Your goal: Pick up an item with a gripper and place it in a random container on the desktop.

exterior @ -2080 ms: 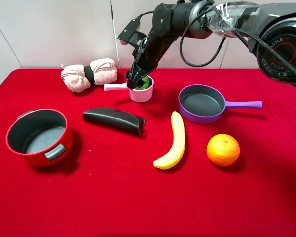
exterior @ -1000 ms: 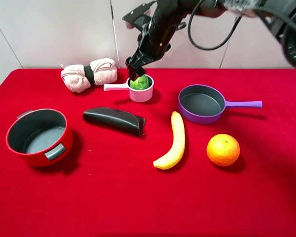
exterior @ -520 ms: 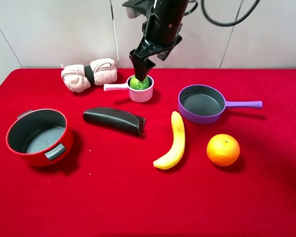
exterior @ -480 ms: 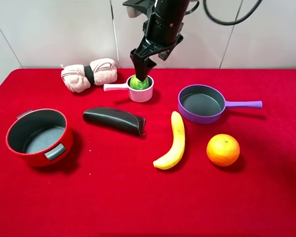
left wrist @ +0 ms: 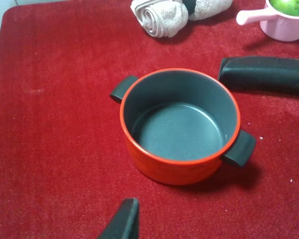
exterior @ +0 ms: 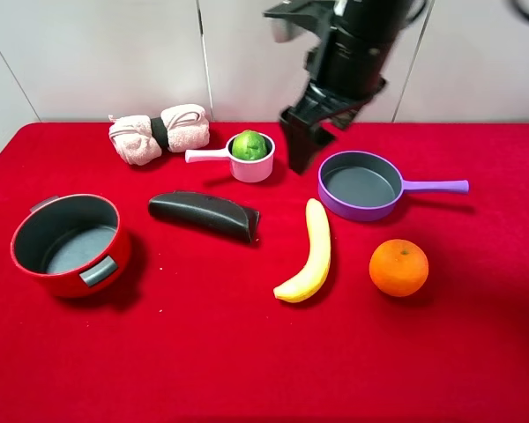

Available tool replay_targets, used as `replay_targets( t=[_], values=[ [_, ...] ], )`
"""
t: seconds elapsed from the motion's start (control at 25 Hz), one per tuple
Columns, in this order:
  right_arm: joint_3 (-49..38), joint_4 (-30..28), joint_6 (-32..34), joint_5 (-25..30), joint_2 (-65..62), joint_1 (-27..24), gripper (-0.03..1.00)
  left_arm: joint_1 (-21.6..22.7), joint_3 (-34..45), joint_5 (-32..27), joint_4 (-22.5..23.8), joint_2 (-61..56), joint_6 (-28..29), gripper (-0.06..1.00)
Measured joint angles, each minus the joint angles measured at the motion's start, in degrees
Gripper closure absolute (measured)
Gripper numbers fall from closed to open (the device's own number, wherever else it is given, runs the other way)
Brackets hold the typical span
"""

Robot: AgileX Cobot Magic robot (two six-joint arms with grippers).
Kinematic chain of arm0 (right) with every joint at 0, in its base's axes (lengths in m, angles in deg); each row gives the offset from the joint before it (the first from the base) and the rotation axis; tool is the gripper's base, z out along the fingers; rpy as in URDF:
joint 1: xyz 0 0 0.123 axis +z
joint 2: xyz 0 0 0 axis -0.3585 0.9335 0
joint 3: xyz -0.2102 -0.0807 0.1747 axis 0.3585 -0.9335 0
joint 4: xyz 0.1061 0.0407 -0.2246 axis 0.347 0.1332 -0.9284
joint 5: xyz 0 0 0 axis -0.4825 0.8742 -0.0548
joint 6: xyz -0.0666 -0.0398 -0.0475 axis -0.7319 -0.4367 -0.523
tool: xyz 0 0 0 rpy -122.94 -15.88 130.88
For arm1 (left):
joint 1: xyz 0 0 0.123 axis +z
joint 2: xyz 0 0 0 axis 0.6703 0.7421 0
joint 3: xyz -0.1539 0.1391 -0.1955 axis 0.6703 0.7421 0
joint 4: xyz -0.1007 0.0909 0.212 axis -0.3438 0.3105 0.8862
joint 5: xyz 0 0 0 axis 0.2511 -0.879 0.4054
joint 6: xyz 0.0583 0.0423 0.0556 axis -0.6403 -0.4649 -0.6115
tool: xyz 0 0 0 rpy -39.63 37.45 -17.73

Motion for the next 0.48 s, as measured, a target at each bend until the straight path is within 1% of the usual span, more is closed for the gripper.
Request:
replay_targets(
  t=[0.08, 0.12, 0.16, 0.28, 0.32, 0.48],
  values=[
    [-5.0, -0.1, 0.8, -0.5, -4.1, 0.0, 0.27, 0.0, 0.0, 0.0, 0.0, 0.0, 0.0, -0.04],
    [-5.0, -0.1, 0.8, -0.5, -4.1, 0.0, 0.27, 0.0, 0.0, 0.0, 0.0, 0.0, 0.0, -0.04],
    [-7.1, -0.1, 1.2, -0.9, -6.4, 0.0, 0.27, 0.0, 0.0, 0.0, 0.0, 0.0, 0.0, -0.04],
    [-14.5, -0.2, 2.4, -3.2, -13.0, 0.0, 0.27, 0.0, 0.0, 0.0, 0.0, 0.0, 0.0, -0.04],
    [-18.7, -0.2, 3.2, -5.0, -17.2, 0.0, 0.27, 0.0, 0.0, 0.0, 0.0, 0.0, 0.0, -0.04],
    [-26.8, 0.5, 3.9, -8.0, -26.1, 0.0, 0.27, 0.0, 0.0, 0.0, 0.0, 0.0, 0.0, -0.04]
  ],
)
